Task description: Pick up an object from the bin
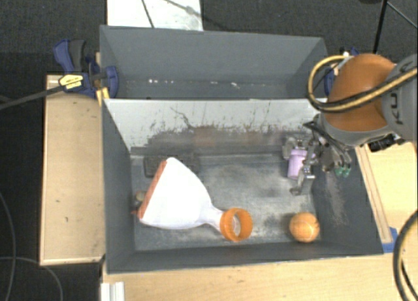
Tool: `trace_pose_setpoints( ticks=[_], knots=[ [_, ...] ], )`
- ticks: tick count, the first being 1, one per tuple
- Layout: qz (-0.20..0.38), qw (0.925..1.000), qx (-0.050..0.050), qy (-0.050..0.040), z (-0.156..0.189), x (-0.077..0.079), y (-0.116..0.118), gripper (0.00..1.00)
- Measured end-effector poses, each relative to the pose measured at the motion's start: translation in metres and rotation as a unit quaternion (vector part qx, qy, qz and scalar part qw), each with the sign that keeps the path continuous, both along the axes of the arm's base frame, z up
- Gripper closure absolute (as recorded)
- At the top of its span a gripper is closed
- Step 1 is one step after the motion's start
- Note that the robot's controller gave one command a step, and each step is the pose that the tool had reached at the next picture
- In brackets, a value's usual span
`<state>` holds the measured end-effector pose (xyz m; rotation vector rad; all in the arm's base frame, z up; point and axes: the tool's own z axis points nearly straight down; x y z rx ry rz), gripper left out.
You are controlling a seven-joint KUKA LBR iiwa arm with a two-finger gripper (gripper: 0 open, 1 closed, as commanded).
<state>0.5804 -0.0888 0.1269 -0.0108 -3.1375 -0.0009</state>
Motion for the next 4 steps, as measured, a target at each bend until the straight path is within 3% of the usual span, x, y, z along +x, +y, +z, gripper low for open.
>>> trace_pose_setpoints(
  ticks=[1,2,3,4],
  knots=[
    [0.001,1.0000,-0.001,-0.0037,0.005,0.002,0.000,0.00],
    [-0.069,0.9976,0.004,-0.0100,-0.033,0.011,-0.039,0.00],
    [-0.107,0.9942,0.006,-0.0111,-0.029,0.012,-0.045,0.00],
    [-0.194,0.9809,0.001,-0.0095,-0.022,0.011,-0.039,0.00]
  ],
)
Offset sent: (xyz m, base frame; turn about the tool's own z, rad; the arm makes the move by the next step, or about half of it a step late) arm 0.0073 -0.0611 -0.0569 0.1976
